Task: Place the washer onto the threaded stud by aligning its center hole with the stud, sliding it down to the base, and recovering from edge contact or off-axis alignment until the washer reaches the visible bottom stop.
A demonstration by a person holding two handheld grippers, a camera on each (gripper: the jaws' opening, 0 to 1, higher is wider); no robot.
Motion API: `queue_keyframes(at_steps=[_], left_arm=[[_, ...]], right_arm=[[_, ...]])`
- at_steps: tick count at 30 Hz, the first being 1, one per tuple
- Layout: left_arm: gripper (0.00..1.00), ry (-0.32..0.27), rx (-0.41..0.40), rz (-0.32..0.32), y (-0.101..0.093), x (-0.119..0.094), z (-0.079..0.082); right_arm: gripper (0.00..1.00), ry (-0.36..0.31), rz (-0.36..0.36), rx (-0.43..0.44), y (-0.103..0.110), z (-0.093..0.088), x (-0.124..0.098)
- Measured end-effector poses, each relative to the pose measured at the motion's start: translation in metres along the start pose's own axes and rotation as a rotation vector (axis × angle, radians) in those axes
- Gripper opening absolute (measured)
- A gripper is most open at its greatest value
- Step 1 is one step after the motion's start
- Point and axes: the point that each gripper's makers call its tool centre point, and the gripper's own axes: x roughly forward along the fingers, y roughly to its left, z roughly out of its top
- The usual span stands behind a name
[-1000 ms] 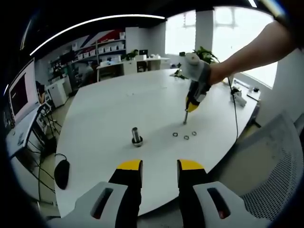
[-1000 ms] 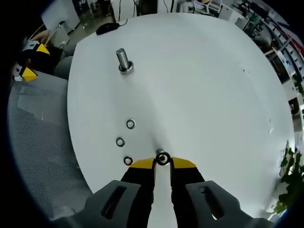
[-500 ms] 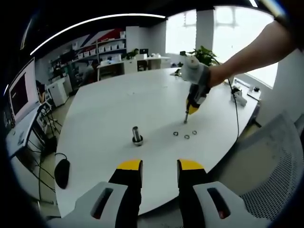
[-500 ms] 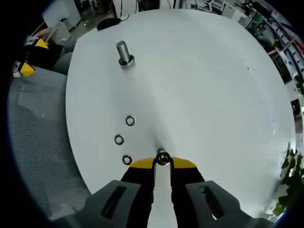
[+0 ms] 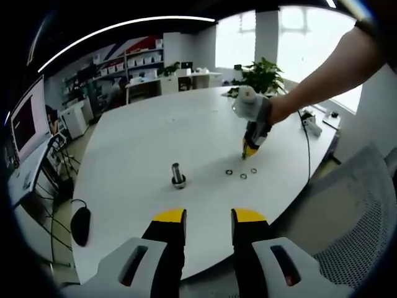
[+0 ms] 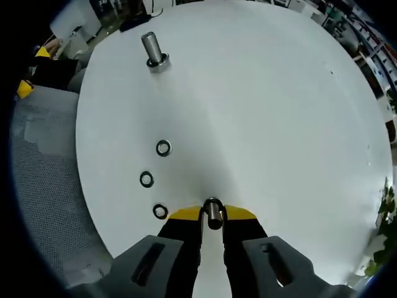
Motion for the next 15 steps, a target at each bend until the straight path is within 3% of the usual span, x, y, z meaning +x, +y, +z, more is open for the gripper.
queue_keyframes(at_steps=[6, 15], left_arm=[[0.27, 0.004, 0.000, 0.002, 0.0003, 0.0005, -0.0005], [0.27, 0.006, -0.002, 0.007, 0.0017, 0.0005, -0.0009]], right_arm=[[0.14, -0.009, 0.005, 0.044, -0.0033, 0.0011, 0.0024], [0.15, -0.008, 0.009, 0.045, -0.0016, -0.0018, 0.0003]])
